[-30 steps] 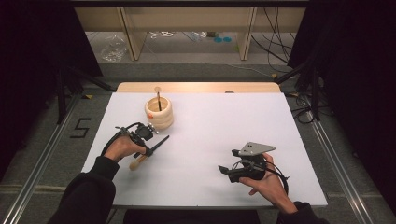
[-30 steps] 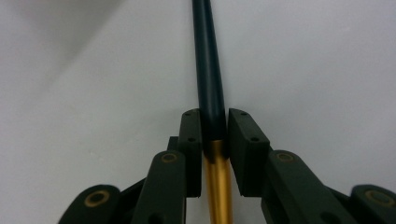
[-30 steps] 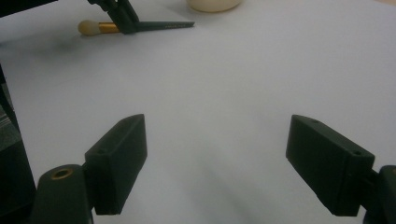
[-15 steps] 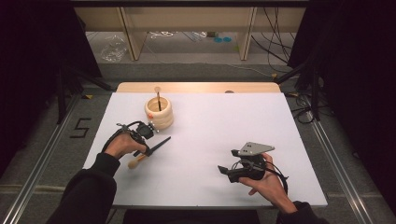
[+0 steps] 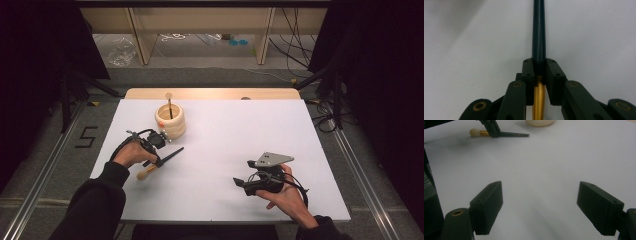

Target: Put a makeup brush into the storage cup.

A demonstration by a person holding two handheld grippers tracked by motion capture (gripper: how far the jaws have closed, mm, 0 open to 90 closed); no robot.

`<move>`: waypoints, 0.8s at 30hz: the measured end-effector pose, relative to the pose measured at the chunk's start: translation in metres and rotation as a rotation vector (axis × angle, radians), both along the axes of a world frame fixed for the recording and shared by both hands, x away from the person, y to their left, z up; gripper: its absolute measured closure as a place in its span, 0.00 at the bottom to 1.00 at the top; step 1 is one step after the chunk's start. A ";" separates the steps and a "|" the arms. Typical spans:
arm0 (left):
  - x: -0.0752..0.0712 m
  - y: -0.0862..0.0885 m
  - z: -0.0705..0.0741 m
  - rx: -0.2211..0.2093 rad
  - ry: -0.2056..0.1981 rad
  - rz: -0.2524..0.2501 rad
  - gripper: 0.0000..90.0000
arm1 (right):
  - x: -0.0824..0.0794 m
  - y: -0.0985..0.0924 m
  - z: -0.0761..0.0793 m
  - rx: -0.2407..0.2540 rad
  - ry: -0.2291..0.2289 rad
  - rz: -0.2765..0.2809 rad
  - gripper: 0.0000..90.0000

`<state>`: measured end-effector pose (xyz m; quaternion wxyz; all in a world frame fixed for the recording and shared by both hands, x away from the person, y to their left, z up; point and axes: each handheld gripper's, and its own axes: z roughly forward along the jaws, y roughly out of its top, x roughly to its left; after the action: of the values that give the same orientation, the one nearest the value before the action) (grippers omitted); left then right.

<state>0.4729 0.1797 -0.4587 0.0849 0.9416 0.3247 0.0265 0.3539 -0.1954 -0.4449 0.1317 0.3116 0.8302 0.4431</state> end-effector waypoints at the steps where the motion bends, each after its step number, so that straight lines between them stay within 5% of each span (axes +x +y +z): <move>1: 0.000 0.000 0.000 0.000 0.000 -0.002 0.87 | 0.000 0.000 0.000 -0.001 0.001 0.003 0.24; 11: -0.001 0.002 0.001 0.002 -0.008 -0.018 0.87 | 0.000 0.000 0.001 0.000 -0.004 0.007 0.24; 24: -0.006 0.005 0.011 -0.118 0.005 -0.016 0.87 | -0.002 0.002 0.005 0.014 -0.063 0.029 0.23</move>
<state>0.4664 0.1851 -0.4477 0.1398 0.9375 0.3185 0.0044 0.3523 -0.1929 -0.4399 0.1491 0.2866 0.8269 0.4604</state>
